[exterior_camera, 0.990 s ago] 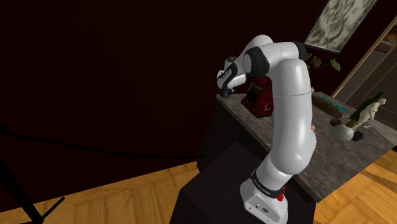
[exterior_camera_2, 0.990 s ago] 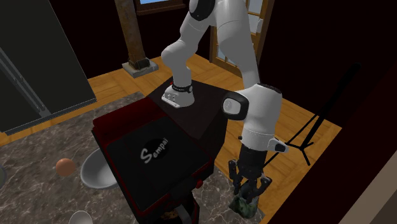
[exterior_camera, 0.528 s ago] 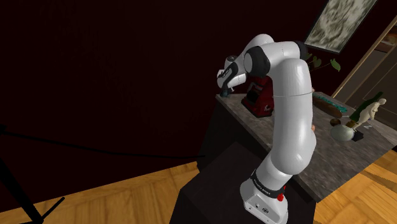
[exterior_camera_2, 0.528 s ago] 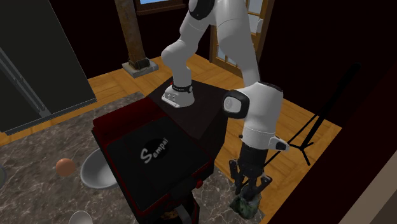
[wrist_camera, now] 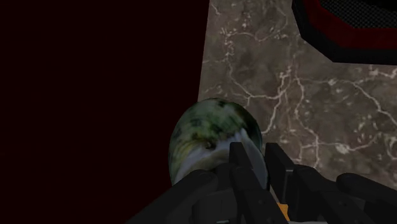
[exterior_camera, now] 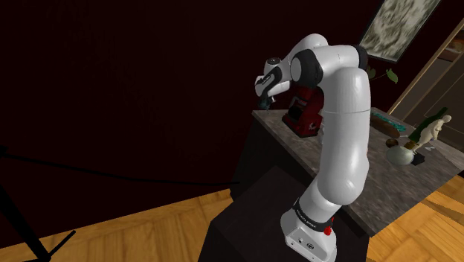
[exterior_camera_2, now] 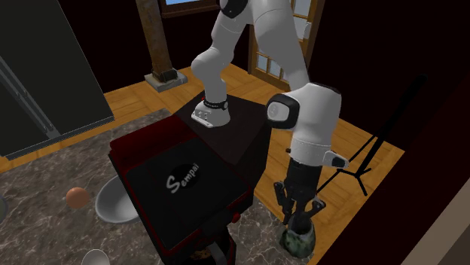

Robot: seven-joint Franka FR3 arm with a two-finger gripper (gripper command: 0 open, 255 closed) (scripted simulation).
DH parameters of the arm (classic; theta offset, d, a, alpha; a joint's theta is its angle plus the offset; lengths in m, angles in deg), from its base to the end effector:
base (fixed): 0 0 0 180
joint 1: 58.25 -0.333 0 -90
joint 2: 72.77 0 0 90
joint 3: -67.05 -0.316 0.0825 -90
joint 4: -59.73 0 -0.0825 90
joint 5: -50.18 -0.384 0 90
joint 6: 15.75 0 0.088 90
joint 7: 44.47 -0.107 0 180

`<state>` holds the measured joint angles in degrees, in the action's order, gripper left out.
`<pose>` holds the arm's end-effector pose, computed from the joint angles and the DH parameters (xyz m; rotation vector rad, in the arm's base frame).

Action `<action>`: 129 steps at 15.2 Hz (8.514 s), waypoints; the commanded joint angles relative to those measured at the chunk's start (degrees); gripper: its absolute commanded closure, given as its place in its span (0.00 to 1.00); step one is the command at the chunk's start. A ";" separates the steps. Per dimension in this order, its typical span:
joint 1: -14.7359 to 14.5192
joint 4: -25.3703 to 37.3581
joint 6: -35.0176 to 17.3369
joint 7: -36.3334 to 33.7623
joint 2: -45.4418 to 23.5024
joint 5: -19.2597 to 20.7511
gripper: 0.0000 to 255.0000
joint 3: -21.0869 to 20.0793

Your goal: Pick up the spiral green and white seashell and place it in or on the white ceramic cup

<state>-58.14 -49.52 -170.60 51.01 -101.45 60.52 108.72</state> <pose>0.5249 -0.4020 0.3359 2.1362 1.4904 -0.3259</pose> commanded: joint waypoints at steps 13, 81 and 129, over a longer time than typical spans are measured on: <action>-2.18 3.35 8.71 1.74 6.43 2.07 1.00 2.21; -36.69 5.42 42.54 55.59 57.78 6.73 1.00 49.15; -24.97 -20.16 20.77 70.72 77.58 9.68 1.00 59.26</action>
<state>-83.12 -69.67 -149.87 121.72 -23.87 70.18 167.94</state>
